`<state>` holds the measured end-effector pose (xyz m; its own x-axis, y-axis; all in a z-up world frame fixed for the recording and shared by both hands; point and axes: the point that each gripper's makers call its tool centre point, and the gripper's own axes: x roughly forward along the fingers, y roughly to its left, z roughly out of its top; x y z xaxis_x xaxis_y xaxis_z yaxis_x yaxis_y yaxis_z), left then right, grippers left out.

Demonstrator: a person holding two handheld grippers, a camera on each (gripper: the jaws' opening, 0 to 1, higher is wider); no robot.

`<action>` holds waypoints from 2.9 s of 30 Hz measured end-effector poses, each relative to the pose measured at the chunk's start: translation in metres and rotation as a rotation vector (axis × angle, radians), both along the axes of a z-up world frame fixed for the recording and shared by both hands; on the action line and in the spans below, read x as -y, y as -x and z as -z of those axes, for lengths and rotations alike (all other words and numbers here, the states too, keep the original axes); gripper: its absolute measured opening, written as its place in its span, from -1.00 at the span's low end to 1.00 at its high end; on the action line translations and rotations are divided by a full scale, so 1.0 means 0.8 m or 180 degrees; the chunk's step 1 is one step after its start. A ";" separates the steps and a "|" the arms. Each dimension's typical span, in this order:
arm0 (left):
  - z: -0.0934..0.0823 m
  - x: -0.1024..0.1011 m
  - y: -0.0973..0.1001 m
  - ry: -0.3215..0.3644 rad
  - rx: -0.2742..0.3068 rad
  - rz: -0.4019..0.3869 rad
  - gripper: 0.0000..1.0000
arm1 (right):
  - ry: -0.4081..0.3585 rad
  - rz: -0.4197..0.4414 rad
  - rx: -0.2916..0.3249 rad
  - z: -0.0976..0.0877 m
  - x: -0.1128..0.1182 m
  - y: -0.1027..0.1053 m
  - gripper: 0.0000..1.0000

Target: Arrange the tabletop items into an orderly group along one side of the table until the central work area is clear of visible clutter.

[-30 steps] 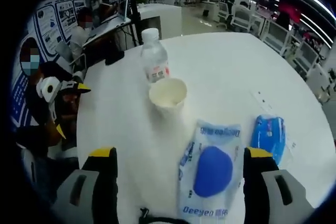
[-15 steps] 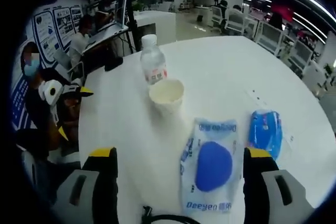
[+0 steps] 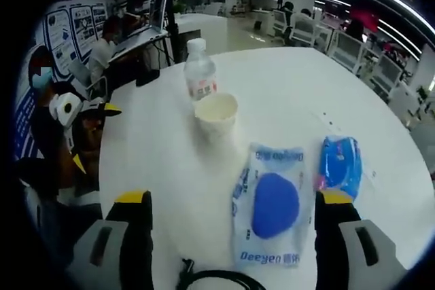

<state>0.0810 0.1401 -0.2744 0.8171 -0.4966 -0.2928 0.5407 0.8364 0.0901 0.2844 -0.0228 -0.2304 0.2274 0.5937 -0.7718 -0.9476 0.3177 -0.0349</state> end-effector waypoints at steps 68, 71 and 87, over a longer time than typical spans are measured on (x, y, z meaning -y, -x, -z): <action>-0.039 0.087 -0.086 0.0037 0.0042 0.0434 0.49 | -0.0285 0.0525 -0.0157 0.022 0.077 -0.031 0.52; -0.039 0.090 -0.092 0.0030 0.0024 0.0446 0.49 | -0.0294 0.0536 -0.0159 0.024 0.080 -0.029 0.51; -0.044 0.097 -0.110 0.0073 -0.0028 0.0454 0.46 | -0.0354 0.0651 -0.0252 0.029 0.090 -0.035 0.40</action>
